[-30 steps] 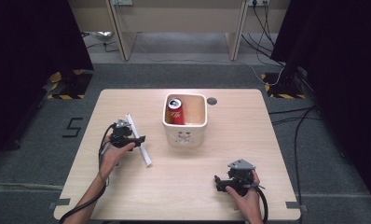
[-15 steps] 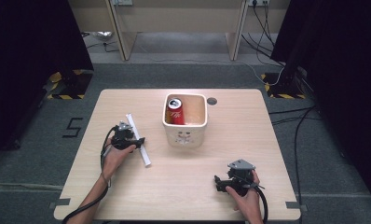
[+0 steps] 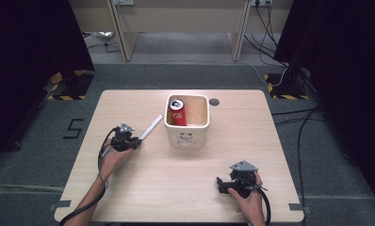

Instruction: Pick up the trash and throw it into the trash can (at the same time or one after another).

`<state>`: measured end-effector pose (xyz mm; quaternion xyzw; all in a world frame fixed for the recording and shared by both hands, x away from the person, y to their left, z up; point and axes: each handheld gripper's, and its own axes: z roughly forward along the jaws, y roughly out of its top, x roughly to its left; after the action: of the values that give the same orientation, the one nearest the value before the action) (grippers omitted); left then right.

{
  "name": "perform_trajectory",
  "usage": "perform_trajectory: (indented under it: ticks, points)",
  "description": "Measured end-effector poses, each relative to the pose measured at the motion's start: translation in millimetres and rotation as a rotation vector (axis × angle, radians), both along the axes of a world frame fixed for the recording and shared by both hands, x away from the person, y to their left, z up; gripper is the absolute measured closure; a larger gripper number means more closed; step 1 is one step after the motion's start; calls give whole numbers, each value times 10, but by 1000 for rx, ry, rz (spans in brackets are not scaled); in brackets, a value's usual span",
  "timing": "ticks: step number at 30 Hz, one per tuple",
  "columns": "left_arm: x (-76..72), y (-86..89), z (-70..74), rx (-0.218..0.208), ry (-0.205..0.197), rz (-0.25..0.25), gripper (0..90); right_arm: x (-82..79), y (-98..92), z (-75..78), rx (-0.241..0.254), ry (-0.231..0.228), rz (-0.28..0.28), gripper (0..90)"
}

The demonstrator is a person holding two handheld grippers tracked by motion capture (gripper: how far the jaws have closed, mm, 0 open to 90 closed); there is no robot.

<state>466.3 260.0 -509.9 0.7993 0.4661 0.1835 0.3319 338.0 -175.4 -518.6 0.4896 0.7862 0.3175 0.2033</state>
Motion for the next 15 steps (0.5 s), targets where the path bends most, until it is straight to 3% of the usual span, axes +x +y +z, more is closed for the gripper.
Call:
perform_trajectory:
  ticks: [6,15]
  points:
    - [11,-10,16,9,9,-4,786,0,2,0,0,0,1,4]
    - [19,40,12,-23,19,-8,788,-1,2,0,-1,1,3,3]
